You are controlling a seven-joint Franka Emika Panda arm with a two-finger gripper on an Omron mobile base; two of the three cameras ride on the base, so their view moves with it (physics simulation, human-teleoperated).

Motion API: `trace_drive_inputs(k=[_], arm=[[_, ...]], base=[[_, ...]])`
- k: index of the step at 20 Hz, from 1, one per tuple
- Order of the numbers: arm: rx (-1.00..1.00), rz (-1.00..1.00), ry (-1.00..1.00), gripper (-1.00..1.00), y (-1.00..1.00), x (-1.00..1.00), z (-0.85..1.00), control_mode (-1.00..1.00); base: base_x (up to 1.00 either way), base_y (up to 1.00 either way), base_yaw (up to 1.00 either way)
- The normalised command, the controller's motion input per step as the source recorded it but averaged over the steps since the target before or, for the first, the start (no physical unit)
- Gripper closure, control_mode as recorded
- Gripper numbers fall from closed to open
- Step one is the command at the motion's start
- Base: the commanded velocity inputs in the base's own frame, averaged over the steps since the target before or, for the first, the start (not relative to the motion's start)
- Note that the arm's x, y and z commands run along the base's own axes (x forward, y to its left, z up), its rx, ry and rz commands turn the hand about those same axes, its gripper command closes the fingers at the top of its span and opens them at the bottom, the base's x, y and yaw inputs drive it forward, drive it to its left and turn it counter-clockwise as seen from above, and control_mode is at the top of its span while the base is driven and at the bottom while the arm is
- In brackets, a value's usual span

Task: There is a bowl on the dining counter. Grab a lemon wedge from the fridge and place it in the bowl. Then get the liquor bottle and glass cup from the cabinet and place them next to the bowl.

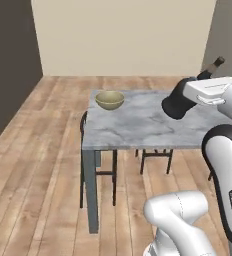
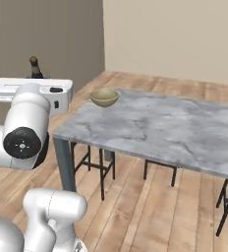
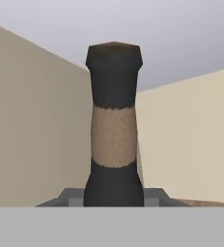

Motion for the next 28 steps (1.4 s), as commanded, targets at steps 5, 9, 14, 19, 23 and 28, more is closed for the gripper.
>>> trace_drive_inputs(k=[5,9,14,19,23,28], arm=[[0.0,0.0,0.0,1.0,0.0,0.0,0.0,1.0],[0.0,0.0,0.0,1.0,0.0,0.0,0.0,1.0],[0.0,0.0,0.0,1.0,0.0,0.0,0.0,1.0],[0.0,0.0,0.0,1.0,0.0,0.0,0.0,1.0],[0.0,0.0,0.0,1.0,0.0,0.0,0.0,1.0],[0.0,0.0,0.0,1.0,0.0,0.0,0.0,1.0]], base=[[0.41,0.86,-0.55],[0.14,0.83,-0.55],[0.02,0.84,-0.55],[0.0,0.86,-0.55],[0.0,0.86,-0.55],[0.02,0.9,-0.54]])
